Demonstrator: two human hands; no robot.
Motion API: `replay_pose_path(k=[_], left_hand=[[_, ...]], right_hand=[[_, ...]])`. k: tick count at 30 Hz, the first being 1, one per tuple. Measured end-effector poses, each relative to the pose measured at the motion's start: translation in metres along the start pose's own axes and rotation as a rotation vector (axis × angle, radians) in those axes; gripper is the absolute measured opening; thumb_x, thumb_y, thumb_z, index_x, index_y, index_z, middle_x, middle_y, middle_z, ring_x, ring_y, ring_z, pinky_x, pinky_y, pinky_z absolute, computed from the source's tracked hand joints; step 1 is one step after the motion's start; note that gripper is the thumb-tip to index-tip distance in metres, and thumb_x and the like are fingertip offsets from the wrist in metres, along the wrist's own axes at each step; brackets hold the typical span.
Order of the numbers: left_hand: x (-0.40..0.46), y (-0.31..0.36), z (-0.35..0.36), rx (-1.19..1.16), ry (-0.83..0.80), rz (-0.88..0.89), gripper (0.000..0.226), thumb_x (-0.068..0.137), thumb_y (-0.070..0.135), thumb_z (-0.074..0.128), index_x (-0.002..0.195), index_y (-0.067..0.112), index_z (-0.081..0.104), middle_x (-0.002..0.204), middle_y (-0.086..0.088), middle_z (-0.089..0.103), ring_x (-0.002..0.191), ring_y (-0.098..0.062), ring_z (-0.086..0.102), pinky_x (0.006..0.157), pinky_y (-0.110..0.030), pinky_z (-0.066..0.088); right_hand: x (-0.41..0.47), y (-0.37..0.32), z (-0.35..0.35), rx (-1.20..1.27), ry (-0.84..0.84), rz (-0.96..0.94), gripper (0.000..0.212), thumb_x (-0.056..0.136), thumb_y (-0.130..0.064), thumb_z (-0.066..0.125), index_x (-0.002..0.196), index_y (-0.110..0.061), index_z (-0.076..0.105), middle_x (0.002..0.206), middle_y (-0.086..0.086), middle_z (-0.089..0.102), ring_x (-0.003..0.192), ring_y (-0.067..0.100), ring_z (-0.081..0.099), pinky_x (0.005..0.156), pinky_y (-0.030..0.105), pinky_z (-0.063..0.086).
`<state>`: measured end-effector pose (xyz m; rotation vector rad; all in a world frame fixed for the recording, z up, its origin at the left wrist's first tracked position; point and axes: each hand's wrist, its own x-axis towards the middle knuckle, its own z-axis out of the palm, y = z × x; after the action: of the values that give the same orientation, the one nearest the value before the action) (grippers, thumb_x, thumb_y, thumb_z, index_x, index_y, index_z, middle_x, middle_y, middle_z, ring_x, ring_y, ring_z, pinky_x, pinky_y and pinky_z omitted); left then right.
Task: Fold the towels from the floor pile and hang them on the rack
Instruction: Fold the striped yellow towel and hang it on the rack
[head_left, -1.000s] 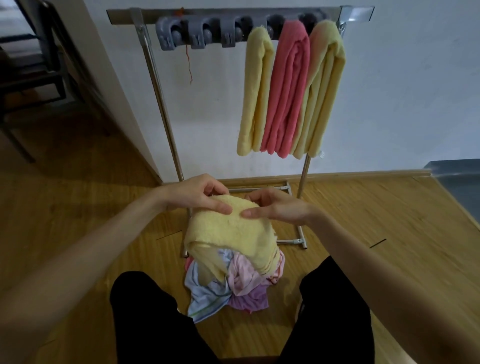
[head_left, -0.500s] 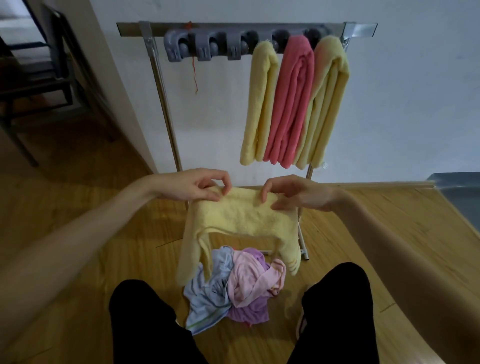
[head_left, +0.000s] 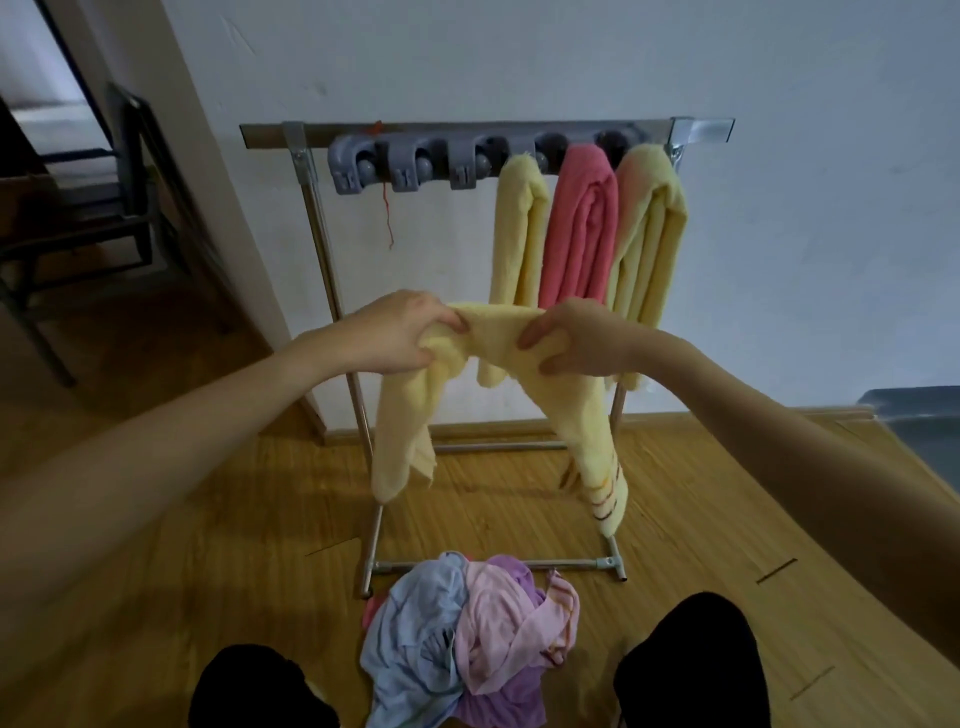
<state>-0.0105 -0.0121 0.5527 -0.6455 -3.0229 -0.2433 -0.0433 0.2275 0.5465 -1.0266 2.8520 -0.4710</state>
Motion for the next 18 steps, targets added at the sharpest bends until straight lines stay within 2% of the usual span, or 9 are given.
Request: replay_pose_path(k=[3, 5, 6, 8, 11, 13, 16, 18], left_hand=[[0.02, -0.004, -0.018, 0.06, 0.275, 0.052, 0.046, 0.086, 0.013, 0.061, 0.13, 0.026, 0.054, 0.098, 0.001, 0.05, 0.091, -0.014, 0.048, 0.075, -0.024, 0.031], [0.034, -0.005, -0.031, 0.116, 0.44, 0.076, 0.051, 0.087, 0.006, 0.058, 0.133, 0.024, 0.052, 0.097, -0.002, 0.05, 0.089, -0.015, 0.046, 0.075, -0.024, 0.031], [0.041, -0.006, -0.038, 0.143, 0.507, 0.084, 0.054, 0.086, 0.002, 0.056, 0.135, 0.023, 0.05, 0.097, -0.004, 0.05, 0.091, -0.018, 0.047, 0.075, -0.024, 0.033], [0.056, -0.007, -0.05, 0.185, 0.593, 0.085, 0.058, 0.084, -0.006, 0.052, 0.136, 0.021, 0.05, 0.096, -0.007, 0.048, 0.091, -0.023, 0.049, 0.073, -0.03, 0.038], [0.079, -0.014, -0.065, 0.295, 0.663, 0.054, 0.064, 0.08, -0.013, 0.051, 0.133, 0.022, 0.05, 0.095, -0.009, 0.048, 0.09, -0.028, 0.051, 0.067, -0.042, 0.047], [0.095, -0.019, -0.069, 0.355, 0.678, 0.021, 0.068, 0.076, -0.017, 0.053, 0.132, 0.022, 0.051, 0.099, -0.009, 0.049, 0.092, -0.029, 0.052, 0.064, -0.044, 0.049], [0.114, -0.018, -0.073, 0.378, 0.669, -0.015, 0.066, 0.074, -0.018, 0.053, 0.13, 0.016, 0.05, 0.107, -0.009, 0.05, 0.095, -0.031, 0.054, 0.061, -0.042, 0.047], [0.125, -0.012, -0.074, 0.379, 0.648, -0.06, 0.061, 0.075, -0.017, 0.051, 0.129, 0.013, 0.048, 0.11, -0.01, 0.05, 0.095, -0.031, 0.054, 0.058, -0.037, 0.038]], right_hand=[[0.013, 0.002, -0.029, -0.068, 0.205, -0.013, 0.04, 0.084, -0.005, 0.063, 0.122, -0.016, 0.063, 0.116, 0.001, 0.059, 0.1, 0.017, 0.053, 0.08, 0.017, 0.033], [0.022, 0.002, -0.048, -0.084, 0.358, -0.018, 0.04, 0.083, 0.001, 0.056, 0.121, -0.012, 0.063, 0.103, 0.001, 0.059, 0.079, 0.009, 0.053, 0.067, 0.014, 0.034], [0.028, 0.003, -0.057, -0.091, 0.425, -0.023, 0.041, 0.082, 0.003, 0.053, 0.12, -0.011, 0.064, 0.095, 0.001, 0.059, 0.067, 0.004, 0.047, 0.058, 0.014, 0.032], [0.041, 0.007, -0.072, -0.132, 0.533, 0.002, 0.044, 0.08, 0.003, 0.05, 0.119, -0.012, 0.065, 0.092, 0.002, 0.057, 0.062, 0.006, 0.039, 0.05, 0.017, 0.029], [0.061, 0.013, -0.089, -0.232, 0.607, 0.087, 0.047, 0.081, 0.001, 0.049, 0.121, -0.02, 0.062, 0.117, 0.005, 0.057, 0.083, 0.017, 0.049, 0.054, 0.026, 0.034], [0.073, 0.018, -0.095, -0.237, 0.65, 0.125, 0.049, 0.081, 0.003, 0.047, 0.122, -0.022, 0.061, 0.123, 0.004, 0.056, 0.094, 0.023, 0.056, 0.057, 0.029, 0.034], [0.091, 0.021, -0.096, -0.238, 0.719, 0.166, 0.046, 0.084, 0.004, 0.05, 0.123, -0.019, 0.059, 0.118, 0.004, 0.055, 0.081, 0.02, 0.053, 0.047, 0.027, 0.028], [0.104, 0.021, -0.092, -0.239, 0.755, 0.207, 0.037, 0.086, 0.0, 0.053, 0.119, -0.015, 0.06, 0.112, 0.005, 0.053, 0.075, 0.018, 0.047, 0.044, 0.024, 0.022]])
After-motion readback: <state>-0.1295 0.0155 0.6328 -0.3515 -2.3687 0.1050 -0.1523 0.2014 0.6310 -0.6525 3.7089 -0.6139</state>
